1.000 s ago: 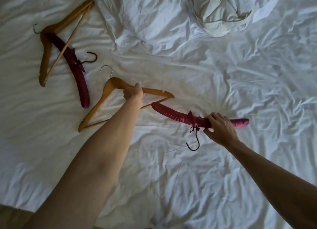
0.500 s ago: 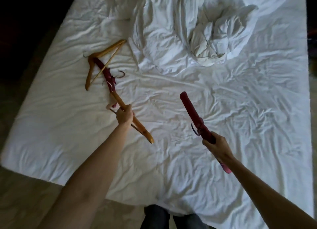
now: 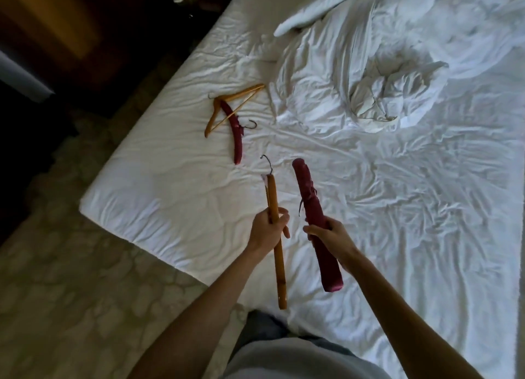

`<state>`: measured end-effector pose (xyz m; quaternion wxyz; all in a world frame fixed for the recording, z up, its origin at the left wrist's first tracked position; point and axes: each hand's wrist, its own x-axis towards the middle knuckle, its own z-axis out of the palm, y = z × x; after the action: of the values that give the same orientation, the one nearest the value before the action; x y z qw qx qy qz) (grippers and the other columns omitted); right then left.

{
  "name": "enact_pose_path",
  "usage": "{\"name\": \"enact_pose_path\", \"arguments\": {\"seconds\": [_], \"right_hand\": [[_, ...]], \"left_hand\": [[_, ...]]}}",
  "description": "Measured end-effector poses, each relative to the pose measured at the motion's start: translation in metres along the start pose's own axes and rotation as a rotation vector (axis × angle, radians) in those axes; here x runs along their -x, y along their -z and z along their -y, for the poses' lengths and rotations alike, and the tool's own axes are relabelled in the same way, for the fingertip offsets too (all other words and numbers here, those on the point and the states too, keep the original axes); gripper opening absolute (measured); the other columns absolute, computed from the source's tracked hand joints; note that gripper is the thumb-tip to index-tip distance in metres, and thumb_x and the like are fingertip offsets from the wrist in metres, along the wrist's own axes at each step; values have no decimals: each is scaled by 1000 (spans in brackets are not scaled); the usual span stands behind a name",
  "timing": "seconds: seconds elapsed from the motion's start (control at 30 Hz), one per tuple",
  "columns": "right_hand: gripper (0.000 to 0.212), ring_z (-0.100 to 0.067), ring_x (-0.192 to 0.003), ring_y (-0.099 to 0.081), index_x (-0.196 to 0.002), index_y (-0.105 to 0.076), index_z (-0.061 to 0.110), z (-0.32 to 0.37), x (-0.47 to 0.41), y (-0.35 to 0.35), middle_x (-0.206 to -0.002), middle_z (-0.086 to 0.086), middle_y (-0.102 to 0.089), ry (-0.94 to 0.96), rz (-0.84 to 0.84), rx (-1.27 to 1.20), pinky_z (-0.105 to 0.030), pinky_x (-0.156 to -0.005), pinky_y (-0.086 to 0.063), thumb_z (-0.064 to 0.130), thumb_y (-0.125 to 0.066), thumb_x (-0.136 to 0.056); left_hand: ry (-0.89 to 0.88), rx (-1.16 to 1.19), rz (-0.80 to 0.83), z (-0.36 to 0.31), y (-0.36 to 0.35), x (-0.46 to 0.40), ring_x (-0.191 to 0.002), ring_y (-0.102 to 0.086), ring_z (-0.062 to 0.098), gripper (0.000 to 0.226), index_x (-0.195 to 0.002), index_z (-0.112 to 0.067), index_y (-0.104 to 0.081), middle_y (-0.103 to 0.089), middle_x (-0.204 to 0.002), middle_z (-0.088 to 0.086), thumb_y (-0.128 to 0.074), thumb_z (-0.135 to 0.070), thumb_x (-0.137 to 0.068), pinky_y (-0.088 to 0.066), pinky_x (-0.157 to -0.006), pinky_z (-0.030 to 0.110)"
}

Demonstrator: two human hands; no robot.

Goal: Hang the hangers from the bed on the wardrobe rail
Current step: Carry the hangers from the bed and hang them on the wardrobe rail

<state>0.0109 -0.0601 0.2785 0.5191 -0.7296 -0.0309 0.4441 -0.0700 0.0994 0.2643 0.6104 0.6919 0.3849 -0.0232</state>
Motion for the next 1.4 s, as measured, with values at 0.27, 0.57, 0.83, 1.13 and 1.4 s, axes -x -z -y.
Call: {"name": "enact_pose_path", "arguments": {"seconds": [0.27, 0.57, 0.83, 1.13, 1.4], "right_hand": [[22, -17, -72, -65, -100, -69, 16, -4, 55, -49, -81, -7, -68, 141, 142, 156, -32, -71, -57, 33, -69, -86], [23, -12, -66, -65, -97, -66, 13, 9, 80, -186, -78, -1, -68, 357, 422, 534, -20, -58, -49, 36, -67, -92], [11, -6, -66, -66, -91, -62, 25, 18, 107, -356, -76, 7, -67, 462, 662, 706, -10, -54, -45, 33, -69, -91], [20, -17, -66, -69, -83, -67, 18, 43, 119, -568, -76, -3, -71, 517, 754, 792, -28, -60, -54, 36, -73, -87], [16, -19, -69, -68, -88, -69, 19, 72, 133, -727, -79, -5, -71, 514, 839, 771, -31, -64, -54, 35, -72, -88]], "left_hand": [[-9, 84, -218, 20, 29, 97, -56, -68, 9, 4, -97, -15, -67, -71, -65, 2, -67, -19, -98, -49, -55, 20], [93, 298, -564, 89, 117, 201, -50, -61, 18, 24, -81, -4, -62, -63, -59, 8, -65, -20, -98, -54, -56, 32], [152, 482, -796, 173, 231, 271, -51, -63, 12, 23, -82, -15, -65, -67, -64, 3, -64, -32, -99, -50, -52, 24], [121, 505, -926, 238, 414, 312, -52, -60, 13, 30, -74, -14, -61, -65, -64, 6, -64, -33, -97, -48, -52, 25], [70, 526, -1013, 274, 577, 327, -54, -53, 14, 29, -77, -12, -59, -59, -64, 6, -63, -33, -97, -45, -53, 27]]}}
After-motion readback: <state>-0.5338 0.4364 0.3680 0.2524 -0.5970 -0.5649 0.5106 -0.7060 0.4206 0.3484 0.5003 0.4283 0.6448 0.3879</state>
